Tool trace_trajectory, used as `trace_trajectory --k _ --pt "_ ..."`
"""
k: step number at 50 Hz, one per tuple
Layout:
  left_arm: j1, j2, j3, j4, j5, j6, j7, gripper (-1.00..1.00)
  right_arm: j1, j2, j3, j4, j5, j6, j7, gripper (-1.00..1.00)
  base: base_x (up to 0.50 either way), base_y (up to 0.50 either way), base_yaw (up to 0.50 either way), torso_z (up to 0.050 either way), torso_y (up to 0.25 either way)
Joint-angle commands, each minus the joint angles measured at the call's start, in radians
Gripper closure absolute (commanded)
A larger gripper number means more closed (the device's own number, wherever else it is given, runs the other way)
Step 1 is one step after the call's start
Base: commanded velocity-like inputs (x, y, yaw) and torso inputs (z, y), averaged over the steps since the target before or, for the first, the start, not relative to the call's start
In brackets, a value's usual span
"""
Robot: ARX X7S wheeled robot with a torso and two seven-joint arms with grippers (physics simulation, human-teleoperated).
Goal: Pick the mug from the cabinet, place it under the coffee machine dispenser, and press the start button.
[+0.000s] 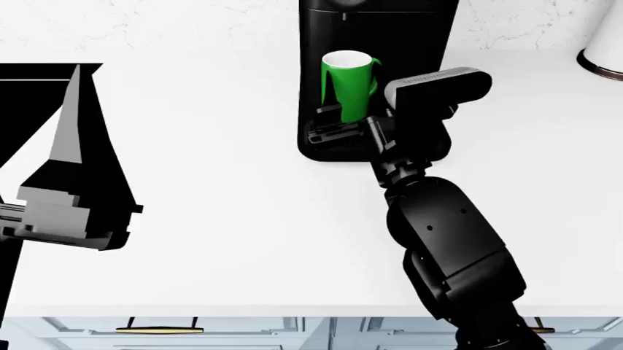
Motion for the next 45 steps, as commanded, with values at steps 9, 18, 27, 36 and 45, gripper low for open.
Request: trace_trajectory --k 9,18,27,36,45 --pt "0.007 -0.013 -0.002 0.002 0.002 0.013 -0.007 -1.00 0.019 -0.007 -0.015 0.059 -0.035 -0.032 -0.004 1.00 0.00 0.00 0.00 0.000 0.000" --pt "0.004 -0.016 0.004 0.003 0.002 0.014 -0.011 -1.00 0.022 -0.006 -0.020 0.070 -0.033 -0.031 0.000 1.00 0.00 0.00 0.00 0.000 0.000" --pt "0.018 -0.012 -0.014 -0.004 -0.013 0.046 -0.023 -1.00 0.020 -0.002 -0.024 0.066 -0.031 -0.029 0.007 1.00 0.00 0.00 0.00 0.000 0.001" --pt "0.026 -0.018 -0.025 -0.022 -0.021 0.042 -0.050 -1.00 0.022 -0.002 -0.028 0.070 -0.028 -0.031 0.009 1.00 0.00 0.00 0.00 0.000 -0.073" --pt "0.026 -0.023 -0.008 -0.001 -0.007 0.047 -0.023 -1.00 0.021 0.001 -0.031 0.069 -0.026 -0.033 0.014 1.00 0.00 0.00 0.00 0.000 0.000"
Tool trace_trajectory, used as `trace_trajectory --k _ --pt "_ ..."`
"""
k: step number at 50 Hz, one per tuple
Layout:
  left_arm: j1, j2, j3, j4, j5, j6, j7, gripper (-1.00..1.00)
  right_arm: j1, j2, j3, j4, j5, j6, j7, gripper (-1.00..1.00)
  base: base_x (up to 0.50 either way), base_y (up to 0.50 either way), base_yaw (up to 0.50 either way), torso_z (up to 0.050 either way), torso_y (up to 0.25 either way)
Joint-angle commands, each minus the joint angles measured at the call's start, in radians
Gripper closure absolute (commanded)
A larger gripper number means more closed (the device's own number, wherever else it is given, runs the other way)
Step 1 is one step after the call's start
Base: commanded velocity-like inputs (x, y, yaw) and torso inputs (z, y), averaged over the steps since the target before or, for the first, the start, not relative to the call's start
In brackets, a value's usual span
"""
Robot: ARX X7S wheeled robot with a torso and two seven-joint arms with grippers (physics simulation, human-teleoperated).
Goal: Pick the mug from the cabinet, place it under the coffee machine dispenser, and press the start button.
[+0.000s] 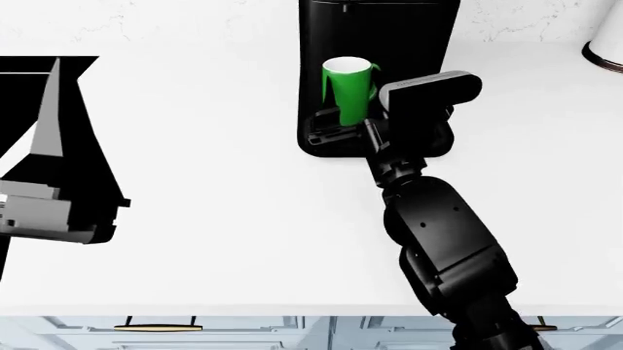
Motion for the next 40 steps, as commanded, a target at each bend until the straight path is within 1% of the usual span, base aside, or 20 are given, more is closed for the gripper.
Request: trace_trajectory --k 1,10,22,40 --pt "0.004 -0.005 0.006 0.008 0.004 0.008 0.009 -1.00 0.003 0.004 -0.003 -0.005 -0.019 0.000 0.001 1.00 0.00 0.00 0.00 0.000 0.000" --pt "0.009 -0.009 0.011 0.015 0.013 0.017 0.014 -1.00 0.016 0.001 -0.004 0.019 -0.021 -0.011 0.003 1.00 0.00 0.00 0.00 0.000 0.000" --pt "0.015 -0.016 0.016 0.018 0.022 0.027 0.016 -1.00 0.083 -0.022 0.001 0.147 -0.039 -0.081 -0.010 1.00 0.00 0.00 0.00 0.000 0.000" --pt "0.026 -0.032 0.018 0.027 0.028 0.052 0.014 -1.00 0.117 -0.036 -0.014 0.215 -0.037 -0.100 -0.022 1.00 0.00 0.00 0.00 0.000 0.000"
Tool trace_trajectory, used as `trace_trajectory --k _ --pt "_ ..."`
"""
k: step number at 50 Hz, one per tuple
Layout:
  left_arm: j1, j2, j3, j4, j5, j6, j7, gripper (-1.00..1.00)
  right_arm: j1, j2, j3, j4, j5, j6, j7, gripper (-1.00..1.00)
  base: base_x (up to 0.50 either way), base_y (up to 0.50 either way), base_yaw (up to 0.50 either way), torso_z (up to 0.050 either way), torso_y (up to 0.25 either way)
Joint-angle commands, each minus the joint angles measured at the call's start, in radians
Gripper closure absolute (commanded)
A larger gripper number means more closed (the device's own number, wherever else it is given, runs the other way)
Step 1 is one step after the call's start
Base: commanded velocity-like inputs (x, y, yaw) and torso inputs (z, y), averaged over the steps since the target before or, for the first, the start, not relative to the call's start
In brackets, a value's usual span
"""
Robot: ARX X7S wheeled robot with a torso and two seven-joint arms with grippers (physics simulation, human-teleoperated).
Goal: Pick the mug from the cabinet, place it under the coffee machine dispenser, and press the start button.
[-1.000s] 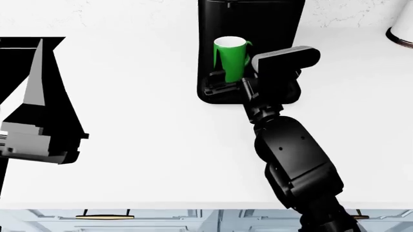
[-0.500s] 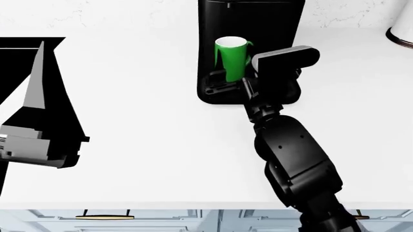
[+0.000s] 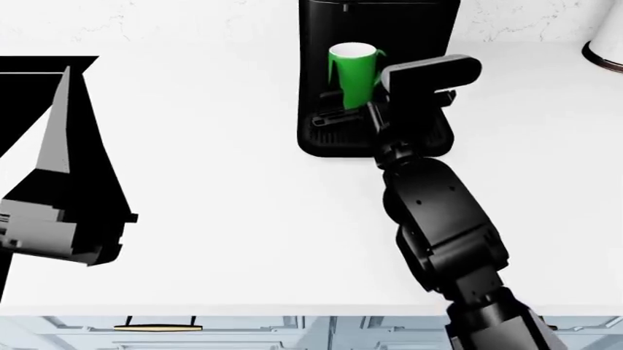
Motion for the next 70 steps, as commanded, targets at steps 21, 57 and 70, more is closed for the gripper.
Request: trace_trajectory --k 21,57,70 --pt "0.009 -0.037 0.010 0.012 0.008 0.038 -0.016 -1.00 0.072 -0.038 -0.022 0.145 -0.033 -0.055 -0.004 1.00 0.00 0.00 0.00 0.000 0.000" --pt "0.048 -0.092 0.004 0.014 0.065 0.092 -0.073 -1.00 0.107 -0.049 -0.045 0.233 -0.020 -0.084 -0.003 1.00 0.01 0.00 0.01 0.000 -0.026" --pt "0.070 -0.104 0.021 0.019 0.048 0.133 -0.059 -1.00 0.096 -0.036 -0.052 0.197 -0.010 -0.060 0.016 -1.00 0.02 0.00 0.01 0.000 -0.030"
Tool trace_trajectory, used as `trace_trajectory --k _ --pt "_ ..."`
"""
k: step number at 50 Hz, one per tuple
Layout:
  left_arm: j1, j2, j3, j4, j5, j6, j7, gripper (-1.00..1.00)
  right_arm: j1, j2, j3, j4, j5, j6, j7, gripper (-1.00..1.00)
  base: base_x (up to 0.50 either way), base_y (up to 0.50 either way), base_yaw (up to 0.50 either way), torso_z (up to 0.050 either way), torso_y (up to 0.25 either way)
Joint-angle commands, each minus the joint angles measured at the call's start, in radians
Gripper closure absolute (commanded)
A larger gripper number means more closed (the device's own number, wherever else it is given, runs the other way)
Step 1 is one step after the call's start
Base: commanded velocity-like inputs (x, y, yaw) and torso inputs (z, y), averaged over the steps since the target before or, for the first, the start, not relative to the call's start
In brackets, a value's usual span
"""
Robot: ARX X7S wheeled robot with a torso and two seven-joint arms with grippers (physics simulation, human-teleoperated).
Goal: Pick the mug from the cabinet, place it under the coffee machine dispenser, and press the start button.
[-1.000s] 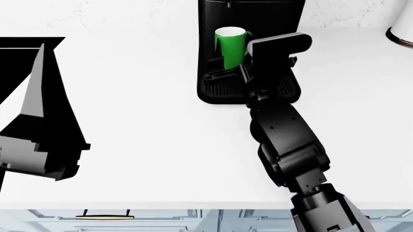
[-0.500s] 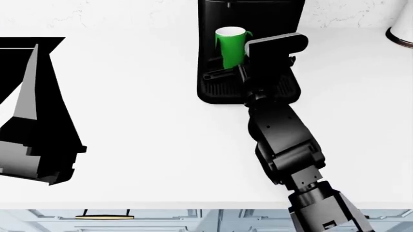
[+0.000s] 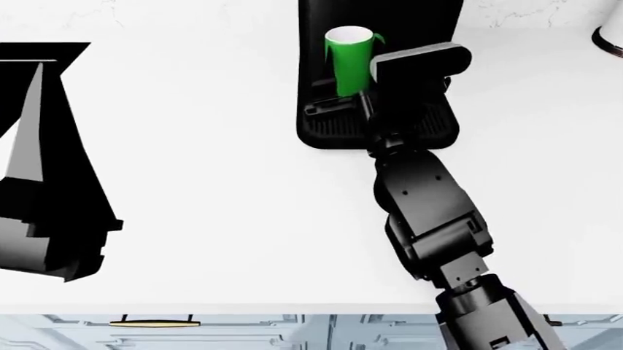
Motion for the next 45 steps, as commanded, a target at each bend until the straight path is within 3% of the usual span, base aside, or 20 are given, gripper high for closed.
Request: trace_trajectory --k 1,45 --pt "0.013 -0.015 0.014 0.007 0.018 0.022 0.004 -1.00 0.037 0.002 -0.017 0.083 0.046 0.040 -0.007 -1.00 0.00 0.00 0.00 0.000 0.000" --pt "-0.034 -0.060 0.086 0.005 0.033 0.065 -0.031 -1.00 -0.059 0.125 0.001 -0.397 0.203 0.307 0.068 -1.00 0.00 0.00 0.00 0.000 0.000"
